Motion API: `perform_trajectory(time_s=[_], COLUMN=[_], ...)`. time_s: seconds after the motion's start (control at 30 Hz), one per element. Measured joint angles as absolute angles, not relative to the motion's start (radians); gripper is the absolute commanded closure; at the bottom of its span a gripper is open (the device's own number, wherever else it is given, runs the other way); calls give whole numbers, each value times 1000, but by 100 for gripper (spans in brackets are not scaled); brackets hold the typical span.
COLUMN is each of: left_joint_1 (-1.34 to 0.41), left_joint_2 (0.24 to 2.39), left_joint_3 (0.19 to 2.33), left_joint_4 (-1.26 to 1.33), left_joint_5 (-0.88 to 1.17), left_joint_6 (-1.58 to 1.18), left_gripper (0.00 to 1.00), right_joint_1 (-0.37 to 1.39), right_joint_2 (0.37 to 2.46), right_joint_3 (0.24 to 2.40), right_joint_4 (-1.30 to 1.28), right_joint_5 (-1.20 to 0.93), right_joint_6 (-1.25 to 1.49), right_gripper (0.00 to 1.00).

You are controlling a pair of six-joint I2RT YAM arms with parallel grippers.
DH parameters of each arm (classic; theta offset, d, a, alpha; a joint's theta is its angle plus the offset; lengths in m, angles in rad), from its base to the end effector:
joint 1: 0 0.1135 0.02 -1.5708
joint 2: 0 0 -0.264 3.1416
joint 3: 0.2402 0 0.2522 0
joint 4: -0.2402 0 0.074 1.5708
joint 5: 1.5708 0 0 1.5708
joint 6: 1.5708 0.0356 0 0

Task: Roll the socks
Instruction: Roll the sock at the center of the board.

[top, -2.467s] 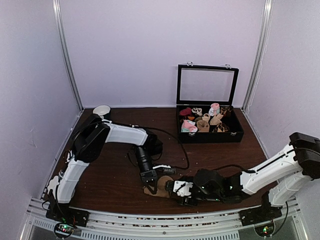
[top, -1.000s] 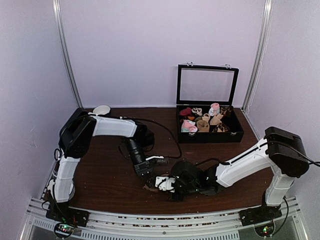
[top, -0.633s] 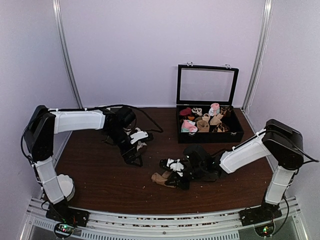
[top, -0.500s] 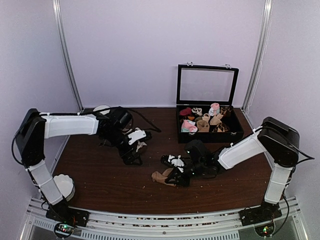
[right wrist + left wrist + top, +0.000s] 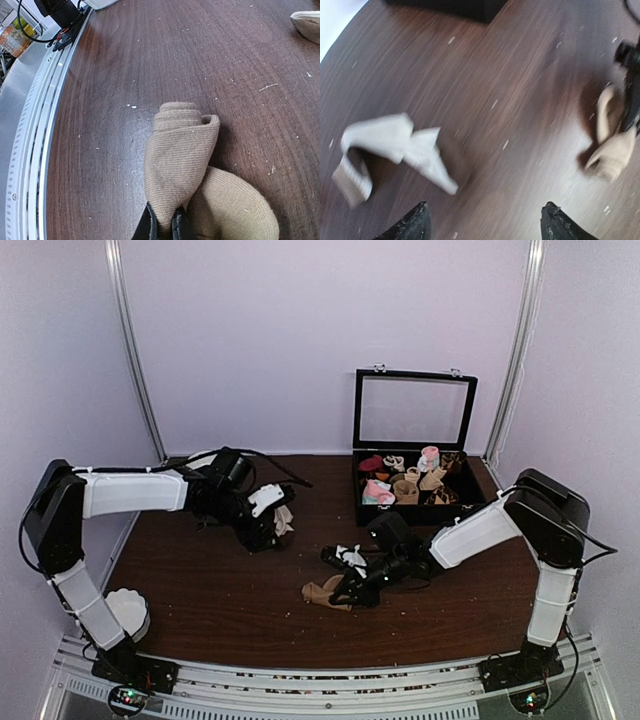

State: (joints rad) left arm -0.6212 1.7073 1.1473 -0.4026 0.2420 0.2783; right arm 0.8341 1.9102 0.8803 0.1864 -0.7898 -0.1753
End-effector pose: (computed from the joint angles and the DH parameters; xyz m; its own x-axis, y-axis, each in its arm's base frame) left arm 0.2856 -0.2149 0.2067 -0.4559 0.6543 -0.6034 0.8337 0.5512 -0.0321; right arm 0.2173 0.2772 0.1093 -0.3479 -0.5663 -0.7472 -0.9133 0.0249 0.4064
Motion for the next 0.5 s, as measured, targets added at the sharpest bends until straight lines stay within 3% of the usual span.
perform_trajectory(time_s=[0.17, 0.33, 0.5], left_joint_1=[-657, -688, -749], left_joint_2=[1925, 2108, 2173], left_joint_3=[1372, 1494, 1545], left_joint_4=[-392, -432, -533], left_joint_5=[377, 475, 609], left_joint_6=[187, 157, 214], left_gripper=[20, 3, 3], right_joint_1=[839, 847, 850], right_joint_2=[1909, 1908, 1908], right_joint_3=[879, 880, 882], right_joint_4=[185, 179, 171], right_joint_5=[-791, -788, -792], right_joint_6=[-213, -256, -287], right_gripper=[100, 100, 100])
